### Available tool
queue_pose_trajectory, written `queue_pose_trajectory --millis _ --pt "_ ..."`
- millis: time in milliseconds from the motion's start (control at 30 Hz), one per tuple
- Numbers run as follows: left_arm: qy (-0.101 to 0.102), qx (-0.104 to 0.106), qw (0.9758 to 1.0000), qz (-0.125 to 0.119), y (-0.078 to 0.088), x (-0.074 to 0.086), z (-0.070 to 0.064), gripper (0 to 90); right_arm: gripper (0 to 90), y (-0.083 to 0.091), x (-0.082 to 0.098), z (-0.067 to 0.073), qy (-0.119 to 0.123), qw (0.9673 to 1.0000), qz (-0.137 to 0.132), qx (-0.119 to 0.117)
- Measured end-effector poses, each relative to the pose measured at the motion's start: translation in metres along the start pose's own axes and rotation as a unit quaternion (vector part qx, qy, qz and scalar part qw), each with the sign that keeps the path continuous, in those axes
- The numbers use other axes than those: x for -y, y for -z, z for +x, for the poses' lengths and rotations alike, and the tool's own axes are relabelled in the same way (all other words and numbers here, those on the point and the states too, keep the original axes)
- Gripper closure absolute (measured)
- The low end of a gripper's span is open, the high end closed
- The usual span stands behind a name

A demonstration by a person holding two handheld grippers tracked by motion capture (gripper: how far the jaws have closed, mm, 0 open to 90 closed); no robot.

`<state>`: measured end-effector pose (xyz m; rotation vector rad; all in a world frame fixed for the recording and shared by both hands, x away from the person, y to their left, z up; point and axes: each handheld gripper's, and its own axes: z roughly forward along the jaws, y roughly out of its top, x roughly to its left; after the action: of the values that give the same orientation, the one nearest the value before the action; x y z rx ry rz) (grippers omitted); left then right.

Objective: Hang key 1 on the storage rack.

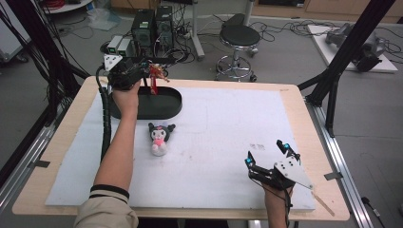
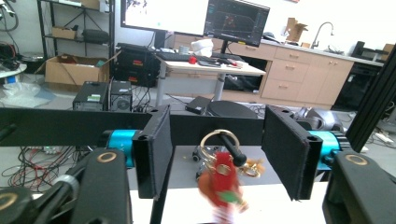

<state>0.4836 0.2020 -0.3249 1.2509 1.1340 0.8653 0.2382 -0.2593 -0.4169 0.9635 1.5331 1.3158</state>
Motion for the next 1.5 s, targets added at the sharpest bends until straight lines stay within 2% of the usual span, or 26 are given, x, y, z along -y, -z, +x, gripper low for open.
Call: queue_pose_trajectory --millis 233,300,367,467,600,833,1167,1500 --pt "-0.019 -0.003 0.9998 0.007 0.007 -0.003 -0.010 29.4 0.7 0.000 0.001 0.000 -0.003 1.0000 0.000 -0.001" --pt "-0.021 -0.010 0.9997 0.004 0.011 -0.005 -0.013 19.2 0.8 0.000 0.000 0.000 -0.005 1.0000 0.000 -0.001" --pt "-0.023 -0.009 0.9997 0.003 0.016 -0.006 -0.015 13.8 0.8 0.000 0.000 0.002 -0.007 1.0000 -0.001 -0.003" --pt "-0.025 -0.022 0.9994 0.006 0.023 -0.008 -0.018 1.7 0.8 -0.001 -0.001 0.002 -0.002 1.0000 -0.005 -0.006" --pt "-0.038 -0.031 0.9987 0.013 0.031 -0.011 -0.022 1.7 0.8 0.000 -0.001 0.004 -0.008 0.9999 -0.003 -0.008" --pt "-0.049 -0.037 0.9981 0.003 0.049 -0.017 -0.032 1.7 0.7 0.001 -0.003 0.004 -0.010 0.9999 -0.009 -0.007" --pt "-0.046 -0.039 0.9981 0.008 0.073 -0.010 -0.035 1.7 0.8 0.006 -0.003 -0.001 -0.019 0.9997 -0.012 0.003" --pt "-0.040 -0.034 0.9986 0.009 0.094 -0.005 -0.046 1.7 0.7 0.009 -0.003 -0.004 -0.030 0.9994 -0.012 0.011"
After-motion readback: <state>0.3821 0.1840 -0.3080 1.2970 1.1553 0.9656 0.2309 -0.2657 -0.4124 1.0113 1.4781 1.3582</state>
